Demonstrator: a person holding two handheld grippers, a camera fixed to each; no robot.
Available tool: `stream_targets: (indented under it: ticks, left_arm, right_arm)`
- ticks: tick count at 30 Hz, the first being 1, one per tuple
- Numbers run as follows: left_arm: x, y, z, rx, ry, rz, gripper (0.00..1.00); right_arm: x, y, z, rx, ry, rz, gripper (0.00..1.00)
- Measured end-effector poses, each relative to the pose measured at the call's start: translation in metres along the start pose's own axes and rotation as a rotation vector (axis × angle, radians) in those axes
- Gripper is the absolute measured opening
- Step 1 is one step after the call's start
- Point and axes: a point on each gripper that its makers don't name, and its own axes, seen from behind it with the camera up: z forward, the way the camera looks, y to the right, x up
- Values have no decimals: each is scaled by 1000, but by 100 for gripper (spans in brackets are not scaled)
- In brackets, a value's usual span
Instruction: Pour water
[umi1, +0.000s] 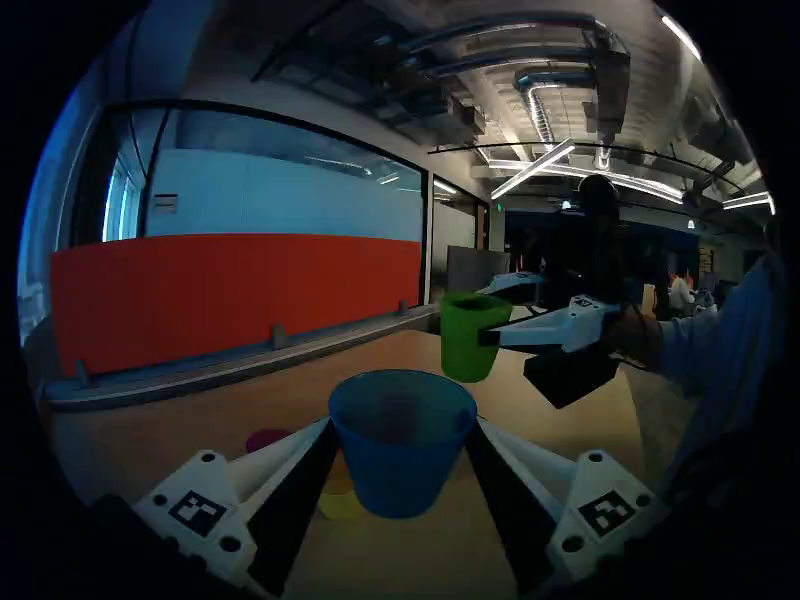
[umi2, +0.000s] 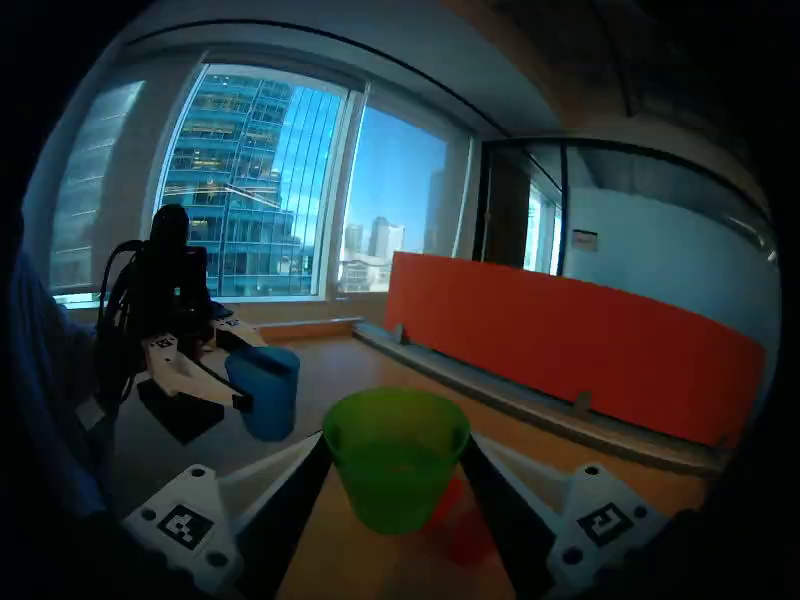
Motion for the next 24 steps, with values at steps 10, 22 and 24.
stream_targets:
  ticks: [10,22,24]
  left_arm:
    - [-1,10,2,-12,8,2,86]
    - [2,16,7,-19,13,13,86]
    - [3,17,8,-20,13,14,86]
  right_arm:
    - [23,6,7,8,20,-65,91]
    - [57,10,21,25,54,-187,90]
    - [62,12,23,26,57,-211,90]
